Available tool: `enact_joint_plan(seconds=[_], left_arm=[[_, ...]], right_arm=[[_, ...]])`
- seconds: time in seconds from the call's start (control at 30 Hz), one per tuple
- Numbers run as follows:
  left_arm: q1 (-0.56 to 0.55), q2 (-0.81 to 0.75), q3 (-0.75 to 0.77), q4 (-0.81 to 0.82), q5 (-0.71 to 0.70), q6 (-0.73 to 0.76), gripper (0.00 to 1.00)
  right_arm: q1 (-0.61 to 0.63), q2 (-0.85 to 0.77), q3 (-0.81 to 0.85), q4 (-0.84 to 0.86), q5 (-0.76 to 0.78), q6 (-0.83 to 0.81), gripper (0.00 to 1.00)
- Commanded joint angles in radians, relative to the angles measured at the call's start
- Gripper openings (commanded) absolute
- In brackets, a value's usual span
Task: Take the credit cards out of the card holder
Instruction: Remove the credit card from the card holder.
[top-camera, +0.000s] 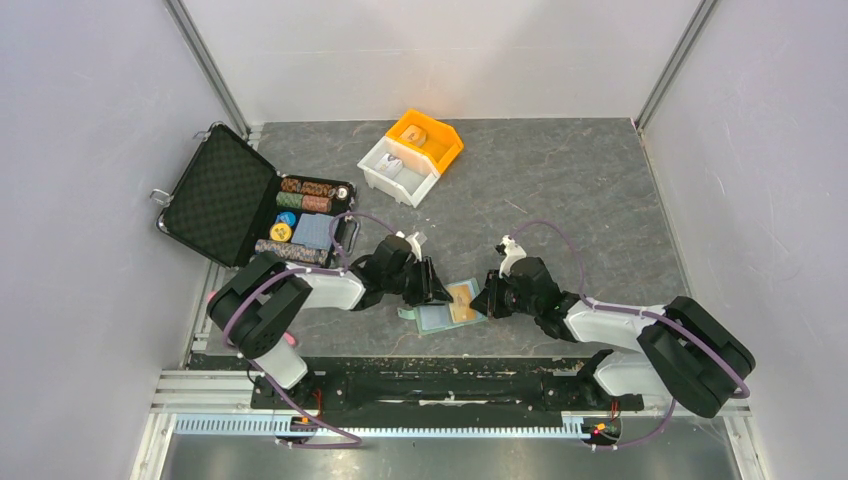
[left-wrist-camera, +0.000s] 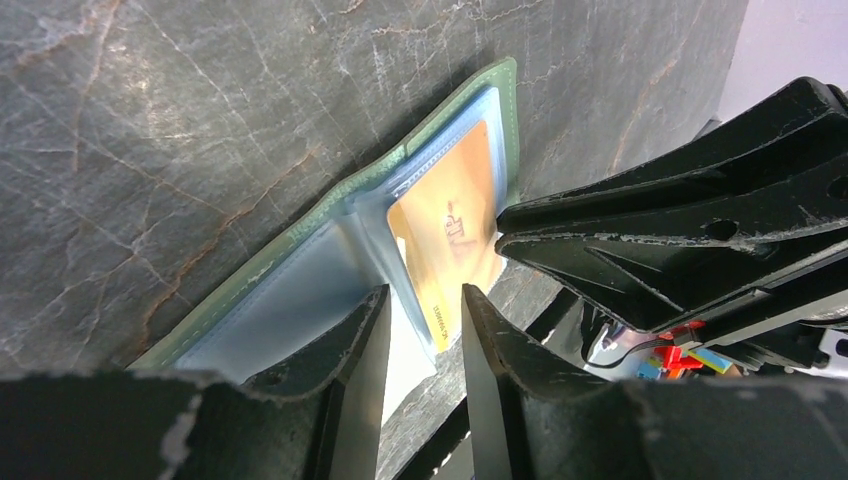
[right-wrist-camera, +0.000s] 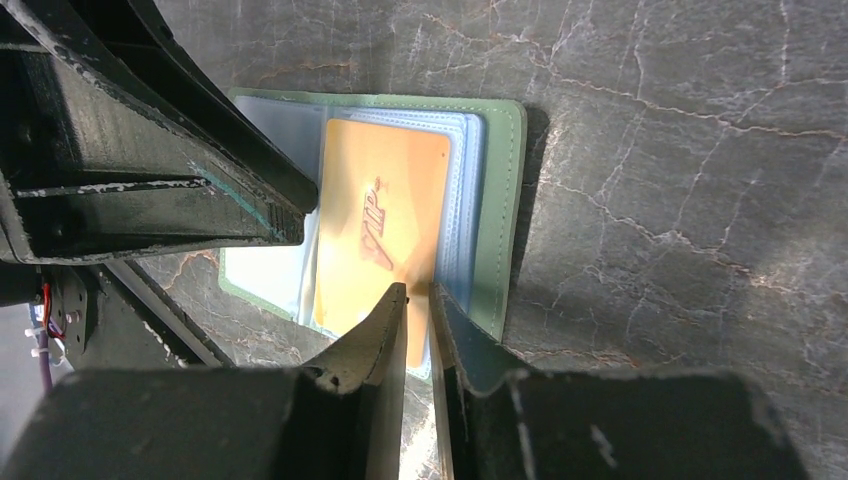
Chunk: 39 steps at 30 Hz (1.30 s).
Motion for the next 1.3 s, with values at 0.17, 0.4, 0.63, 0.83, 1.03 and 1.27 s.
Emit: enact_joint_plan(seconds=[0.17, 0.4, 0.63, 0.83, 1.03, 1.27], left_arm=[[-0.019, 0.038, -0.018, 0.093, 0.004, -0.06, 0.37], [-0.022, 0.036, -0.022, 0.106, 0.006, -0.069, 0.33], [-0.022, 0.023, -0.029, 0.137, 0.025, -0.086, 0.31], [-0.024, 0.022, -0.03, 0.154, 0.037, -0.087, 0.33], [-0.026, 0.021, -0.037, 0.177, 0.046, -0.092, 0.31], [-0.026, 0.012, -0.039, 0.188, 0.051, -0.096, 0.18]], right_arm=[[0.0, 0.0, -0.03, -0.038, -0.018, 0.013, 0.16], [0.0, -0.001, -0.031, -0.037, -0.018, 0.015, 0.16], [0.0, -0.006, -0.037, -0.037, -0.016, 0.021, 0.16], [0.0, -0.006, -0.037, -0.037, -0.016, 0.023, 0.16], [0.0, -0.006, -0.037, -0.038, -0.015, 0.022, 0.16], [0.0, -0.013, -0.04, -0.038, -0.009, 0.028, 0.16]])
